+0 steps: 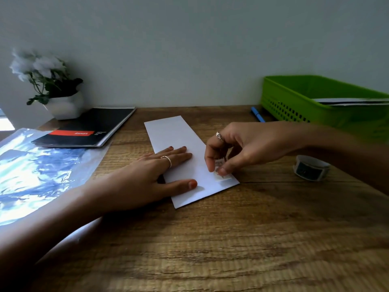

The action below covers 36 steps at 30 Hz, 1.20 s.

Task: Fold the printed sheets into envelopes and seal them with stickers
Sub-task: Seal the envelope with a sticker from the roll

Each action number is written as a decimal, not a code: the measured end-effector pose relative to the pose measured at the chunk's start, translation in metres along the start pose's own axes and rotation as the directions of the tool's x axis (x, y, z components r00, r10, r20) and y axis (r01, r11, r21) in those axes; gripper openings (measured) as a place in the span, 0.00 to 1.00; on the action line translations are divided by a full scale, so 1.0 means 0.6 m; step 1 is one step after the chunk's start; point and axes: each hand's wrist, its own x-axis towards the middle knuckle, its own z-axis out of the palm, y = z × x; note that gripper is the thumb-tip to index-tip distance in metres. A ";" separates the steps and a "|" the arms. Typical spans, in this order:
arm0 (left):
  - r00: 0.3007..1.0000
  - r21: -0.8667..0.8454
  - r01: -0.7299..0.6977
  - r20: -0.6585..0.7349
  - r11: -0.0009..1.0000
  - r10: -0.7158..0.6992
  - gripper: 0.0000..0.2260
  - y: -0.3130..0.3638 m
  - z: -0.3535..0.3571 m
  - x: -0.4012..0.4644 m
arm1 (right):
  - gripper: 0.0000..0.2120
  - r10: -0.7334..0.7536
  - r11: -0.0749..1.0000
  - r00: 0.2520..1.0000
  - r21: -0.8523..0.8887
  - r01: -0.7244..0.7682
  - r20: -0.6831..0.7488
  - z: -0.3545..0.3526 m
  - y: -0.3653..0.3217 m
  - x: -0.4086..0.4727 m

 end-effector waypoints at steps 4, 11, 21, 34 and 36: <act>1.000 -0.010 -0.007 -0.009 1.000 0.006 0.36 0.001 0.002 0.001 | 0.08 -0.004 0.999 1.000 -0.054 0.004 0.001 0.004 0.001 0.001; 1.000 -0.006 0.024 -0.006 1.000 -0.024 0.35 0.012 -0.001 -0.003 | 0.07 -0.005 0.993 0.998 -0.120 0.012 0.057 0.008 -0.006 0.001; 1.000 -0.010 0.020 0.021 1.000 -0.020 0.27 0.013 -0.002 -0.003 | 0.10 0.002 0.975 0.994 -0.222 0.022 0.108 0.005 -0.011 0.003; 0.999 -0.005 0.040 -0.024 0.999 -0.040 0.36 0.016 0.000 -0.002 | 0.28 0.077 0.994 0.990 -0.062 -0.085 -0.115 0.013 0.011 -0.004; 0.999 -0.008 0.033 -0.025 0.999 -0.034 0.36 0.011 0.000 -0.001 | 0.27 0.088 0.995 0.980 -0.032 -0.095 -0.177 0.026 0.015 -0.007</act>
